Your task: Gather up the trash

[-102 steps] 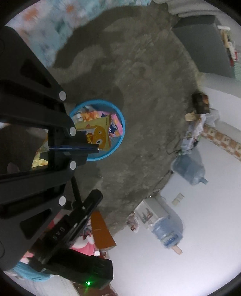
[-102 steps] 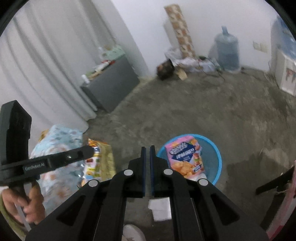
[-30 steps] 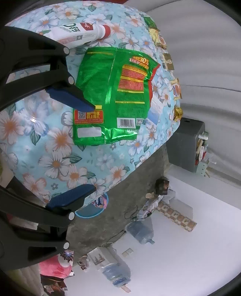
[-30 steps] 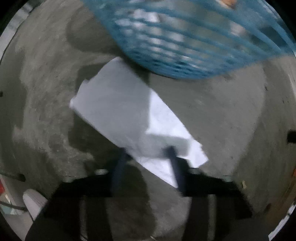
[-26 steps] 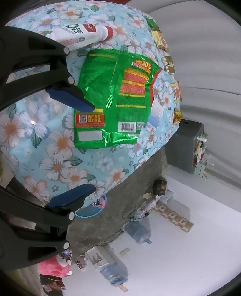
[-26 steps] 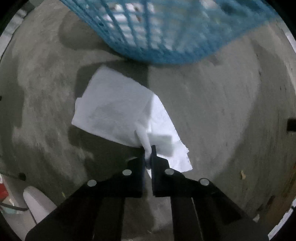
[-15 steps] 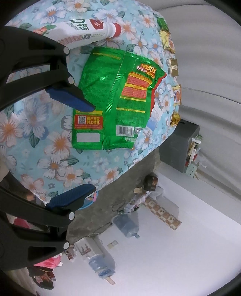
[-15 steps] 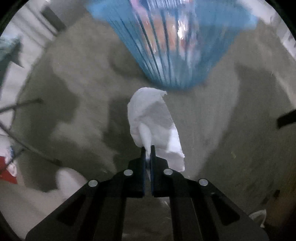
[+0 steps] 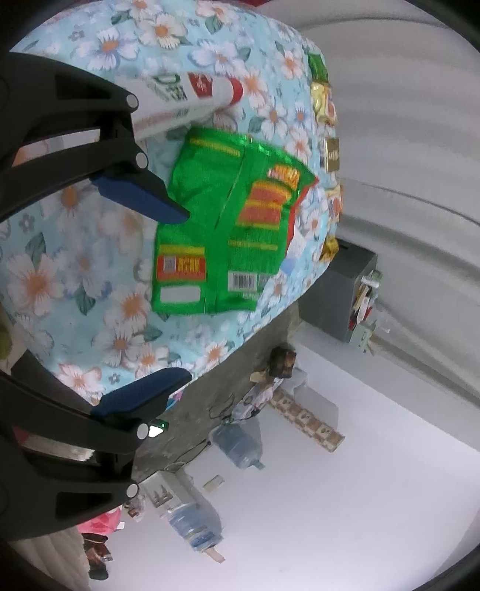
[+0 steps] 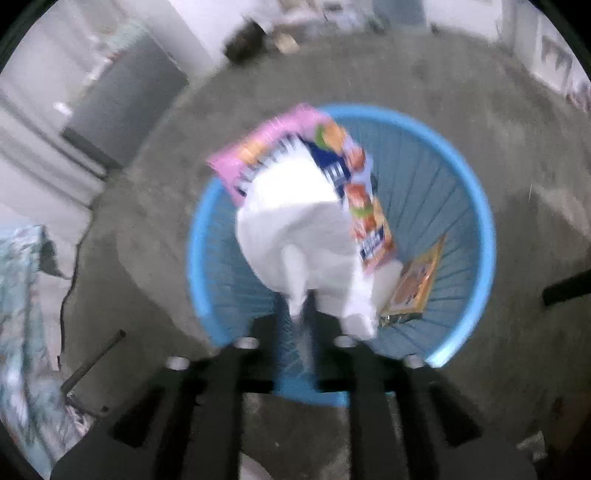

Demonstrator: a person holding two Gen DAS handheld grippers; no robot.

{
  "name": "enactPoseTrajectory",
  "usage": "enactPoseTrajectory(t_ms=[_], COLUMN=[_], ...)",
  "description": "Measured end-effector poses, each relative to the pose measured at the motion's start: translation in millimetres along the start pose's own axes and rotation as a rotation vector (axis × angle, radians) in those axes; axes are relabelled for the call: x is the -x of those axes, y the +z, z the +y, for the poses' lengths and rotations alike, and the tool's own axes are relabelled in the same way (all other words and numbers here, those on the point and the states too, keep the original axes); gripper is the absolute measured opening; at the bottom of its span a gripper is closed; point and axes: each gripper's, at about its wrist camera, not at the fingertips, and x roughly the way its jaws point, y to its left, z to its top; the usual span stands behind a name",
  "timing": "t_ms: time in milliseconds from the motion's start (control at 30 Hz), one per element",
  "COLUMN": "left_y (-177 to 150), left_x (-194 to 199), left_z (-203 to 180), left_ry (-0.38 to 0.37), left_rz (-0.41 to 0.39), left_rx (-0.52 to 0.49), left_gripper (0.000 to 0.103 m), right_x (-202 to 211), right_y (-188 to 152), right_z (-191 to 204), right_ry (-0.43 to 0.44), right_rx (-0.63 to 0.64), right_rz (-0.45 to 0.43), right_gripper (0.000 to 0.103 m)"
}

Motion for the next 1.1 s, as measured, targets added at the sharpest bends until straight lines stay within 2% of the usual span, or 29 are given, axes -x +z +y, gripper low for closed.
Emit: enactPoseTrajectory(t_ms=[100, 200, 333, 467, 600, 767, 900, 1100], left_y=[-1, -5, -6, -4, -2, -3, -10, -26], left_x=[5, 6, 0, -4, -6, -1, 14, 37], left_z=[10, 23, 39, 46, 48, 47, 45, 48], left_ry=[0.020, 0.041, 0.045, 0.036, 0.020, 0.017, 0.043, 0.074], left_rz=[-0.013, -0.017, -0.002, -0.015, -0.022, -0.036, -0.075, -0.090], left_rx=[0.013, 0.025, 0.046, 0.039, 0.036, 0.030, 0.003, 0.022], left_gripper=[0.077, 0.079, 0.079, 0.079, 0.080, 0.082, 0.083, 0.084], right_x=[-5, 15, 44, 93, 162, 254, 306, 356], right_y=[1, -10, -22, -35, -47, -71, -92, -145], right_z=[-3, -11, -13, -7, 20, 79, 127, 193], right_ry=[-0.072, -0.059, -0.049, -0.002, 0.093, 0.192, 0.270, 0.367], right_rx=[0.003, -0.012, 0.007, 0.022, 0.076, 0.250, 0.351, 0.510], right_rz=[0.001, -0.034, -0.089, -0.150, -0.246, -0.384, -0.409, -0.412], right_gripper=[0.057, 0.072, 0.074, 0.074, 0.076, 0.083, 0.085, 0.090])
